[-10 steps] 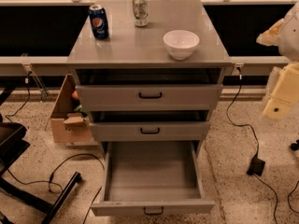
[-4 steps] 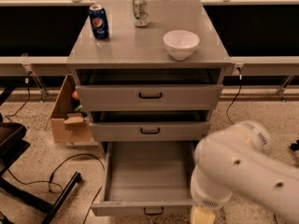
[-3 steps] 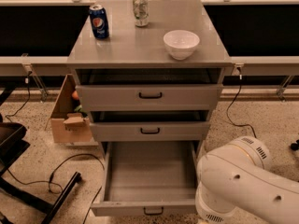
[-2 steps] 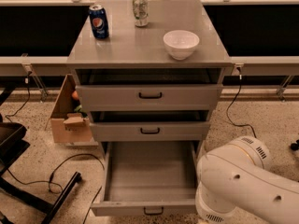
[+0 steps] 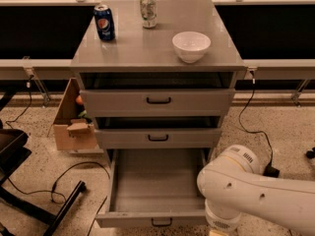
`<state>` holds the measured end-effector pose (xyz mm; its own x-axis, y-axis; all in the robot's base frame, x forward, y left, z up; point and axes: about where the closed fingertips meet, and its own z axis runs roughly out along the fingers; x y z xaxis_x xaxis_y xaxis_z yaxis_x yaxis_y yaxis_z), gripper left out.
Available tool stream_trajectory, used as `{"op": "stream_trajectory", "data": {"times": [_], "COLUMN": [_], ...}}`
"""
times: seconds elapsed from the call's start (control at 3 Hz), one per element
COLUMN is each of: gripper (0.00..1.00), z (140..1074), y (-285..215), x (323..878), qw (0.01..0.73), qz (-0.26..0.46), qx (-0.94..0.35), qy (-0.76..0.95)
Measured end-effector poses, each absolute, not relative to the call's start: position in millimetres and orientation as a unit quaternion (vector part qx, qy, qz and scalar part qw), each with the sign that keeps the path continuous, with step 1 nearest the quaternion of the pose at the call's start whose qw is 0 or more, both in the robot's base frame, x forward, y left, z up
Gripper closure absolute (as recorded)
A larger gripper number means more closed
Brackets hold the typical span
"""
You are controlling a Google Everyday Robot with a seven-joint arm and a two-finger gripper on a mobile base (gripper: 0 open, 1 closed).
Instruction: Close bottom drawer
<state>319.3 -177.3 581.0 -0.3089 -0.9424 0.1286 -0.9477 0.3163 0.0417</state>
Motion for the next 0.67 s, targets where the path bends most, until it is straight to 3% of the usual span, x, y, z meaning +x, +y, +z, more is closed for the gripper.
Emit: {"op": "stream_trajectory", "data": {"times": [0.67], "gripper": [0.00], "z": [473], "y": [-242], "x": [358], "qw": [0.114], "qz": [0.077], "qx": [0.569], "qy": [-0.811]}}
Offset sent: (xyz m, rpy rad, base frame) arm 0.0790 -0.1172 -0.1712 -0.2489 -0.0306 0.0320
